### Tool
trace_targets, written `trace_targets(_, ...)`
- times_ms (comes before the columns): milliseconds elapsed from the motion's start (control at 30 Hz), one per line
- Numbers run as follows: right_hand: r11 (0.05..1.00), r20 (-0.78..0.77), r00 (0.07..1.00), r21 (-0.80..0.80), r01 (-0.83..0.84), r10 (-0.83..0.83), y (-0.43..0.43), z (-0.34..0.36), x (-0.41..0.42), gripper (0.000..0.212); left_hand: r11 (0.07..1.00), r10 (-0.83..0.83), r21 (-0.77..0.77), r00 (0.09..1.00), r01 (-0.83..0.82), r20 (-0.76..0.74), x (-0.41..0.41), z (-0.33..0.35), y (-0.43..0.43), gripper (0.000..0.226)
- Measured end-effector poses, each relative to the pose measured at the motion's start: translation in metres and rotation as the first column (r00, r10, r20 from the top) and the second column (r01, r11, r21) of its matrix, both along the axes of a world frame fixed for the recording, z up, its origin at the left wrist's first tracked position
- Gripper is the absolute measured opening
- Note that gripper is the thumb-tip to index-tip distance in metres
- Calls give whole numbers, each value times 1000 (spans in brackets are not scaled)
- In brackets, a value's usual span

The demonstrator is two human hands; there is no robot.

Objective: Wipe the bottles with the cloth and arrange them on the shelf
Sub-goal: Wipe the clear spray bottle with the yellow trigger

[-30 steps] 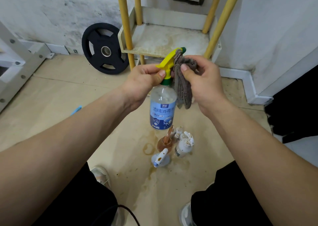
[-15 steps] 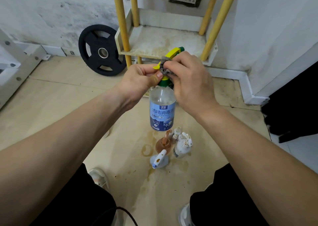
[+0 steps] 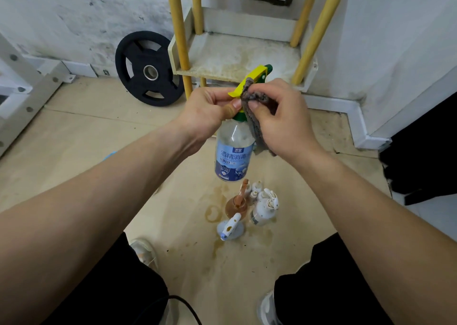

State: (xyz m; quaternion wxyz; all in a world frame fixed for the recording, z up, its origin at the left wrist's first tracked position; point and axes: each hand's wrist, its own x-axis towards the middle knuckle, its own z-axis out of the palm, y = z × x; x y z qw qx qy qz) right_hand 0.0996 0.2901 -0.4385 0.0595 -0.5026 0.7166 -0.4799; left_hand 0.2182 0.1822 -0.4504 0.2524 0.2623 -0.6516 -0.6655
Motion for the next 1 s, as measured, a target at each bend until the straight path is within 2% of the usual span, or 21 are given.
trace_targets(33,1000,-166,986,-27,13,-17,1,-2,0,21,1000,-6,-1,1000,6,7,-1,0,1,27)
trace_targets(100,992,-497,859,-95,83,-120,3,-4,2,19,1000,-27,6,1000,27,6,-1,0,1,27)
trace_targets(133,986,-588,791,-123,117,-167,4,-3,3,19,999,-40,10,999,40,0,-1,0,0,27)
trace_targets(167,985,-592,787,-124,122,-172,4,-3,3,19,999,-51,11,999,51,-7,-1,0,-1,26)
trace_targets(200,992,-500,857,-82,92,-121,4,-2,3,19,998,-59,9,998,59,-9,0,-1,-2,24)
trace_targets(233,999,-297,954,-27,31,-37,5,1,1,19,998,-62,3,998,62,-3,1,-2,-2,23)
trace_targets(267,999,-42,998,21,-44,45,7,5,-4,17,998,-63,-6,998,63,4,3,-2,-2,23)
trace_targets(300,993,215,971,34,-115,105,9,8,-7,17,998,-58,-10,998,58,11,4,-2,-2,23)
trace_targets(333,990,391,913,19,-138,120,12,10,-11,20,999,-44,-7,999,44,17,5,-1,-1,24)
trace_targets(367,994,493,864,-2,-111,97,15,12,-13,23,1000,-20,-4,1000,20,23,6,0,-2,25)
trace_targets(433,1000,603,797,-29,-10,25,19,15,-17,22,999,37,2,999,-37,24,9,4,-5,24)
trace_targets(533,997,668,741,12,82,-69,21,15,-17,20,996,94,10,995,-94,28,14,8,-11,23)
trace_targets(633,996,633,769,65,65,-91,21,7,-22,20,990,131,49,991,-132,20,16,13,-15,22)
trace_targets(767,998,668,742,-45,-33,54,15,5,-13,21,977,160,148,987,-155,-22,14,22,-13,23)
trace_targets(833,993,637,762,-73,-95,119,9,4,-1,25,971,158,187,987,-149,-32,11,26,-9,25)
trace_targets(933,980,531,831,2,-197,166,2,-7,13,36,943,193,278,981,-181,-19,8,31,-6,28)
trace_targets(1000,973,529,834,59,-224,160,2,-13,18,42,918,233,335,972,-212,-25,7,34,-7,25)
